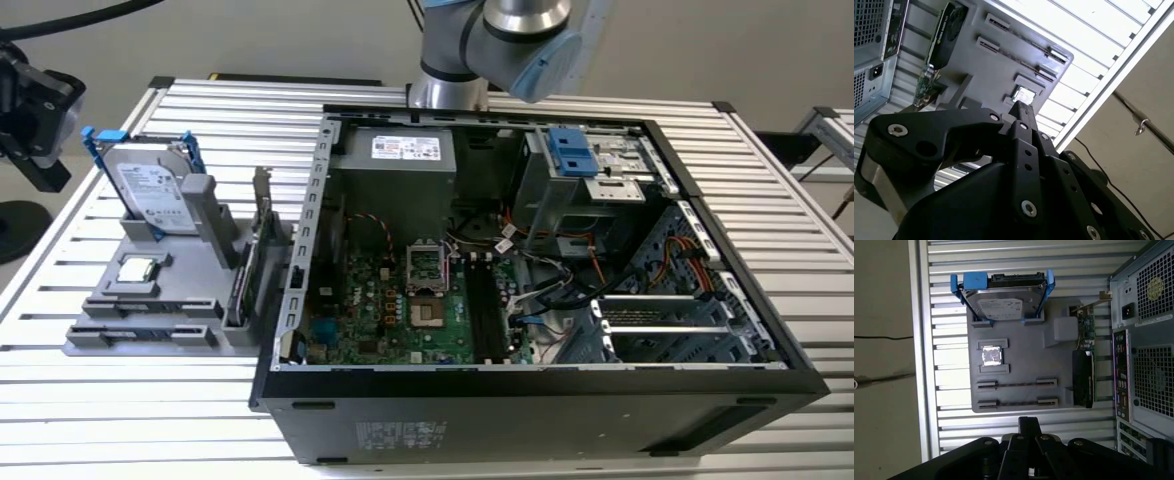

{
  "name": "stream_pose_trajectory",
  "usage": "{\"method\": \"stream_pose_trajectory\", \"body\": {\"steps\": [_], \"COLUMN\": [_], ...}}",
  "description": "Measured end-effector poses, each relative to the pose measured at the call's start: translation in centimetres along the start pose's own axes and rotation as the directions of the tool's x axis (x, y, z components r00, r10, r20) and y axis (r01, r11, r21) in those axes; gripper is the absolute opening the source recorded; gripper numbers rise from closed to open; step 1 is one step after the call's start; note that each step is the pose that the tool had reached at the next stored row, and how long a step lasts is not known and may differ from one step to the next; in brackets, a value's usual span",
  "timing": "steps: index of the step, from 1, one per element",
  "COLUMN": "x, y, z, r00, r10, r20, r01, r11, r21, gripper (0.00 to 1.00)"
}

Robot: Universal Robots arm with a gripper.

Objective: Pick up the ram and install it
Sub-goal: 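Pick up the ram and move it above insertion slot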

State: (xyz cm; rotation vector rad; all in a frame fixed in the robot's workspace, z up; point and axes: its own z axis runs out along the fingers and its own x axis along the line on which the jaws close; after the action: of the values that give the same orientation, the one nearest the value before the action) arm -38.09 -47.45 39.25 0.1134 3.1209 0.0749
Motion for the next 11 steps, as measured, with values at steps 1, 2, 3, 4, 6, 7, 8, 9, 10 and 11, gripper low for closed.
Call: {"method": "stream_pose_trajectory", "body": {"steps": [1,2,3,4,6,7,8,9,10,11], "x": [0.0,0.0,0.0,0.0,0.0,0.0,0.0,0.0,0.0,0.0], "y": [0.0,0.0,0.0,0.0,0.0,0.0,0.0,0.0,0.0,0.0], "z": [0.0,0.0,0.0,-0.01,-0.01,-0.01,0.0,0.0,0.0,0.0], "r00": [1.0,1.0,1.0,1.0,1.0,1.0,1.0,1.0,1.0,1.0], "r10": [0.0,0.0,0.0,0.0,0.0,0.0,0.0,0.0,0.0,0.0], "r20": [-0.0001,-0.0002,-0.0004,-0.0006,-0.0008,-0.001,-0.0011,-0.0012,-0.0013,-0.0014], "r01": [0.0,0.0,0.0,0.0,0.0,0.0,0.0,0.0,0.0,0.0], "r11": [1.0,1.0,1.0,1.0,1.0,1.0,1.0,1.0,1.0,1.0], "r21": [0.0,-0.0001,0.0,0.0001,0.0001,0.0002,0.0001,0.0001,0.0001,0.0001], "gripper": [0.0,0.0,0.0,0.0,1.0,1.0,1.0,1.0,1.0,1.0]}}
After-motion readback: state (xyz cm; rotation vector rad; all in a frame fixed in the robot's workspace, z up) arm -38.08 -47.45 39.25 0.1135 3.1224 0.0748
